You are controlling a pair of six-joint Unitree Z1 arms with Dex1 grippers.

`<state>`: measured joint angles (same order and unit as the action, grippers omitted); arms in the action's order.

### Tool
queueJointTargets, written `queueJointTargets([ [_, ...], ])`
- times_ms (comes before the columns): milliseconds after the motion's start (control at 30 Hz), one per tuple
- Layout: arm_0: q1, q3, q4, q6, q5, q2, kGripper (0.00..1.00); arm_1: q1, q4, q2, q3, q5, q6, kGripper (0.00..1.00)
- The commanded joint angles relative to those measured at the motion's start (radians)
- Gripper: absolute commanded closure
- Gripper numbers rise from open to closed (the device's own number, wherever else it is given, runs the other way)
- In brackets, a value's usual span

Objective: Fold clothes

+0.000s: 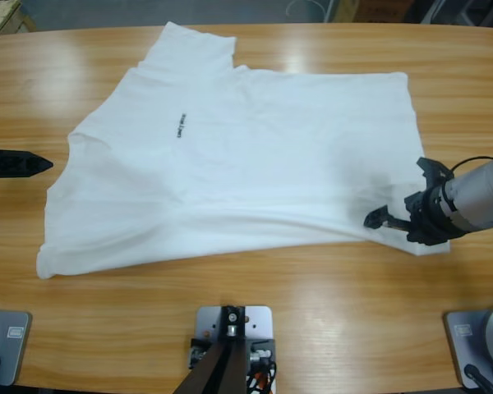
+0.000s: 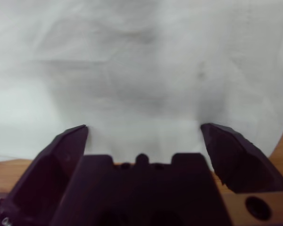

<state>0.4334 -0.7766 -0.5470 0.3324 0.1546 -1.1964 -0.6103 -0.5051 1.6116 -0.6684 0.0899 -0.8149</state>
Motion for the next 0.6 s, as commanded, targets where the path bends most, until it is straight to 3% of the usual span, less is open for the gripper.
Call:
queueJointTargets([
  [33,-0.008,0.033,0.01,-0.01,0.011,0.011,0.202,-0.009,-0.036,-0.015,0.038,-0.018,0.016,0.0],
  [300,-0.017,0.049,0.009,-0.002,0.027,0.102,0.202,-0.01,-0.235,-0.317,-0.218,-0.07,0.274,0.0],
  [467,-0.027,0.046,0.01,0.004,0.039,0.087,0.198,0.012,-0.412,-0.349,-0.357,-0.115,0.428,0.0],
  [600,-0.133,0.013,0.01,-0.011,0.097,0.064,0.197,0.012,-0.503,-0.383,-0.396,-0.152,0.483,0.0],
])
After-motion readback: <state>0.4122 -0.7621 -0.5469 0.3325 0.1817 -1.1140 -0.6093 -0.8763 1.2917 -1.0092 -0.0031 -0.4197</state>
